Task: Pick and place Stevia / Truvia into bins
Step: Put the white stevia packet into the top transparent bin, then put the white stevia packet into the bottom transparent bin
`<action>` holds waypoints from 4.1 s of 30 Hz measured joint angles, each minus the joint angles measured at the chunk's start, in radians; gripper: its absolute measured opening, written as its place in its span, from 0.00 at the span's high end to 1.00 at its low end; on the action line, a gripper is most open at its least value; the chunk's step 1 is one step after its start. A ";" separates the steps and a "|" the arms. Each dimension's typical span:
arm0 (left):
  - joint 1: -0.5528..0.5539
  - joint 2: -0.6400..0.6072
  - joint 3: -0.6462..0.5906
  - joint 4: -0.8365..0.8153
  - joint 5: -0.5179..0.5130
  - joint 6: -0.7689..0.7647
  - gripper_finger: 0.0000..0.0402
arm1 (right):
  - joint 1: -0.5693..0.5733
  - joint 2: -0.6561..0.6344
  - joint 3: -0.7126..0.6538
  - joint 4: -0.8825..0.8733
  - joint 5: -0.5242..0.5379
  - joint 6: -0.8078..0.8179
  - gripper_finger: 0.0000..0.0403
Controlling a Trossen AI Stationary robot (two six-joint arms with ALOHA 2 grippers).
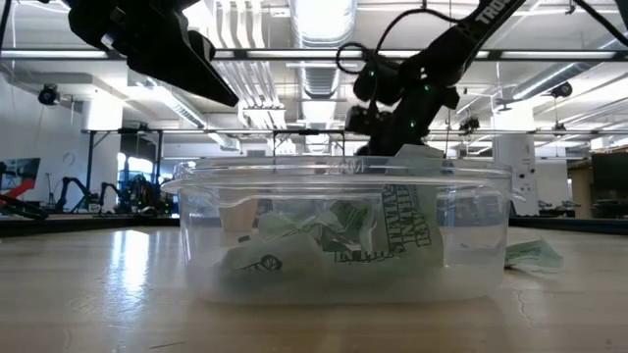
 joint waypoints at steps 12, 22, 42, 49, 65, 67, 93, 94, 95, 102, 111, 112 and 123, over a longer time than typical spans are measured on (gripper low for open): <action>0.000 0.000 -0.002 0.001 -0.003 0.001 0.68 | 0.110 -0.076 0.000 0.153 -0.116 0.020 0.98; 0.000 0.000 -0.005 0.002 -0.003 0.001 0.68 | 0.164 -0.018 0.000 0.282 -0.117 0.043 0.98; 0.000 0.000 -0.011 0.001 -0.003 0.001 0.68 | 0.168 0.102 0.130 0.151 -0.115 0.067 0.85; 0.000 0.000 -0.013 0.002 -0.003 0.000 0.68 | 0.168 0.094 0.127 0.148 -0.114 0.074 0.64; 0.000 0.000 -0.029 0.001 -0.003 0.000 0.68 | 0.177 -0.030 0.107 -0.043 -0.114 -0.012 0.64; 0.000 0.000 -0.029 0.002 -0.003 0.000 0.68 | 0.177 -0.044 0.092 -0.060 -0.114 -0.011 0.65; 0.002 0.000 -0.032 0.003 -0.007 0.000 0.68 | 0.176 -0.042 -0.073 0.053 -0.109 0.042 0.65; 0.002 0.000 -0.032 0.002 -0.008 0.000 0.68 | 0.175 -0.037 -0.073 0.056 -0.107 0.042 0.64; 0.002 0.000 -0.033 0.002 -0.007 0.000 0.68 | 0.172 -0.035 -0.073 0.055 -0.106 0.042 0.63; 0.002 0.000 -0.039 0.003 -0.011 0.000 0.68 | 0.168 -0.030 -0.095 0.082 -0.096 0.047 0.59; 0.002 0.000 -0.040 0.003 -0.011 0.000 0.68 | 0.168 -0.030 -0.142 0.190 -0.047 0.088 0.58; 0.002 0.000 -0.040 0.003 -0.011 0.000 0.68 | 0.168 -0.030 -0.151 0.202 -0.047 0.095 0.58; 0.002 0.000 -0.040 0.008 -0.019 0.000 0.68 | 0.170 -0.029 -0.228 0.340 -0.045 0.149 0.58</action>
